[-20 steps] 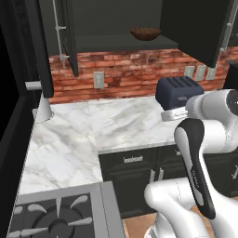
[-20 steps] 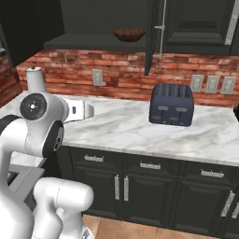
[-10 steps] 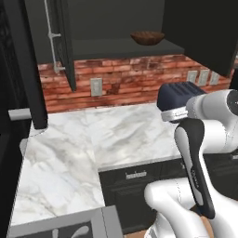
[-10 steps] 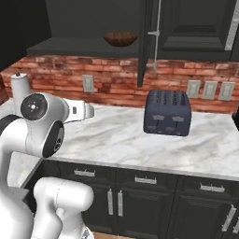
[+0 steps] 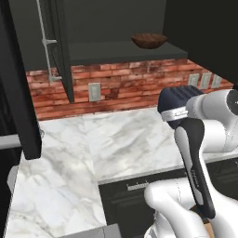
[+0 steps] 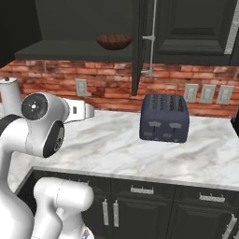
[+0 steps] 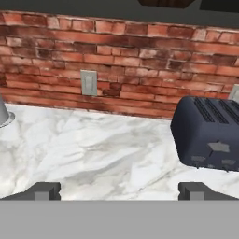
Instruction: Take the smaller bowl and place it next to the appetizer plate on the dining counter , and place the larger bowl next to the plate with cooked food.
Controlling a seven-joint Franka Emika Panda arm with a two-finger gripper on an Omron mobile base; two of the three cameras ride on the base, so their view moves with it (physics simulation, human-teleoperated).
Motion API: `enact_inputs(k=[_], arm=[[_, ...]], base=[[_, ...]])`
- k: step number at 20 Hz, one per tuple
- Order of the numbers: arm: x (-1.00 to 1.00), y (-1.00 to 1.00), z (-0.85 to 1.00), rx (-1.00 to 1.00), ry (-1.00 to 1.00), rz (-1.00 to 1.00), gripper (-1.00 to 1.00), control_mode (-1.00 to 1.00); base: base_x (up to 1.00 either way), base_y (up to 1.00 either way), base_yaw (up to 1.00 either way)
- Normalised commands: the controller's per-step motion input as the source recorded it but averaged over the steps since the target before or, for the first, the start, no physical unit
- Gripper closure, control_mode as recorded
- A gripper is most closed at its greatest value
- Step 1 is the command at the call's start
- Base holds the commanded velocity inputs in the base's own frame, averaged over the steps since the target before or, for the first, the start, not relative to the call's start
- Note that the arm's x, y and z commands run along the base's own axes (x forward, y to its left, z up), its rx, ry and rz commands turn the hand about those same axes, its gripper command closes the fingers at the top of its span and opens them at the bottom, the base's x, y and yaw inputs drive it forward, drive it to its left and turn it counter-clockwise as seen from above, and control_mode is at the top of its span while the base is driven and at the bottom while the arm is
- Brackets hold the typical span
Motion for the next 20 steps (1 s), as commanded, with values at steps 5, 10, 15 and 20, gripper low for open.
enact_inputs(k=[5,10,15,20], arm=[[0.00,0.00,0.00,0.00,0.00,0.00,-1.00,1.00],[0.00,0.00,0.00,0.00,0.00,0.00,-1.00,1.00],[0.00,0.00,0.00,0.00,0.00,0.00,-1.00,1.00],[0.00,0.00,0.08,-0.08,-0.01,-0.19,-1.00,-1.00]], base=[[0.40,0.00,-0.06],[0.82,0.04,-0.01],[0.19,0.07,-0.02],[0.00,0.00,0.00]])
